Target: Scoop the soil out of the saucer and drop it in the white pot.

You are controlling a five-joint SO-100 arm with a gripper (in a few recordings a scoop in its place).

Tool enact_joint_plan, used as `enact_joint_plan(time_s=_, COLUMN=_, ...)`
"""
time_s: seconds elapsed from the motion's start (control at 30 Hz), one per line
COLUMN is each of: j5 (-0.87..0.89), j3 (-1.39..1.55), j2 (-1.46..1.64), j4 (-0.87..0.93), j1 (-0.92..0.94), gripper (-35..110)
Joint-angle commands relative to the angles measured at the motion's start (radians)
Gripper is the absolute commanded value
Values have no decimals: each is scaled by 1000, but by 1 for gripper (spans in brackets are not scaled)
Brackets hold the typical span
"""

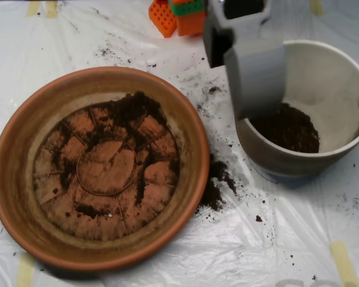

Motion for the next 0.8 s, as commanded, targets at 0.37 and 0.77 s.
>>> enact_joint_plan(time_s=0.37, j5=-77, j3=581, j2=118, j4=-351, j1=471, gripper=40)
enact_joint_plan(time_s=0.77, j5=-72, j3=686, j2=-61, j4=-488, j1=647, gripper=34)
